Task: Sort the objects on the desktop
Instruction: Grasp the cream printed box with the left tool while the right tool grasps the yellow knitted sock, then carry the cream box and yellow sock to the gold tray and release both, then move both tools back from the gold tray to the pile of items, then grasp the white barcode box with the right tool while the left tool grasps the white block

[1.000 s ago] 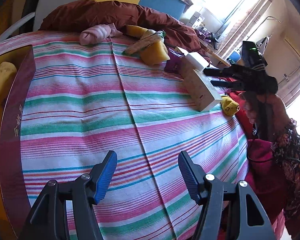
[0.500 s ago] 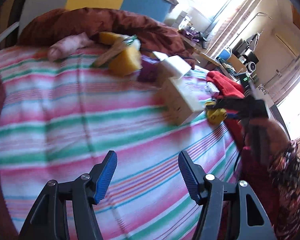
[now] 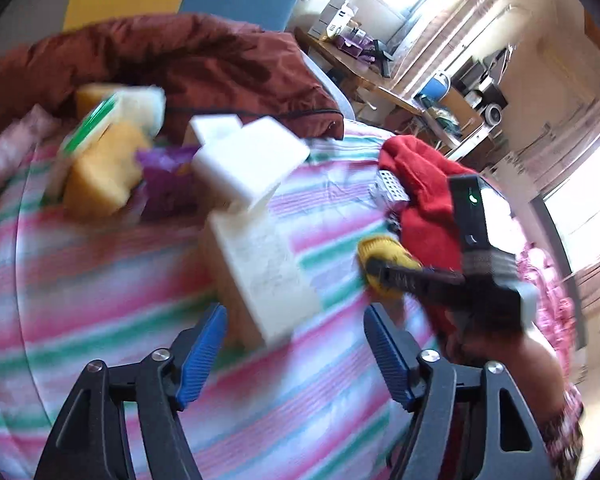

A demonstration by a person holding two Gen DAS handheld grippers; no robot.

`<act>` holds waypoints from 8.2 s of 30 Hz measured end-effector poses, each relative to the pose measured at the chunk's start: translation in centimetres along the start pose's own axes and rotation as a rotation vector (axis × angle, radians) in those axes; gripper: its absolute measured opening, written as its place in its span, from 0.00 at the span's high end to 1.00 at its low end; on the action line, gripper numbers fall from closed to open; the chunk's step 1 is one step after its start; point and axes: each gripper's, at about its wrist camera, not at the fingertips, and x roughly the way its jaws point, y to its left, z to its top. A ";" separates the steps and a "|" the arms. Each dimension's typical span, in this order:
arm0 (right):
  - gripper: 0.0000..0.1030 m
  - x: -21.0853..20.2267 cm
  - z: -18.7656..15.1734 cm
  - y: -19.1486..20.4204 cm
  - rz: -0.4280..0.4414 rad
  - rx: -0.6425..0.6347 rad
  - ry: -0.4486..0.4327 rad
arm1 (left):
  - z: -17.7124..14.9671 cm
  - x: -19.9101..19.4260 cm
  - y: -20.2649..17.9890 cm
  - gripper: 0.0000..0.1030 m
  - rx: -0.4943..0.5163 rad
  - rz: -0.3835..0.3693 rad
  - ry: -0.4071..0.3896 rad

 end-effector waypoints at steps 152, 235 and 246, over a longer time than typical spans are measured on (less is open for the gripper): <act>0.18 -12.7 -15.5 30.2 0.587 -0.507 -0.289 | -17.7 -23.2 20.2 0.24 -0.252 0.210 -0.336; 0.52 -2.5 -0.2 10.4 0.364 -0.283 -0.082 | -3.9 0.1 9.2 0.22 -0.352 0.076 0.050; 0.52 -1.6 0.6 9.9 0.361 -0.283 -0.063 | -0.5 4.0 6.9 0.18 -0.141 0.351 0.087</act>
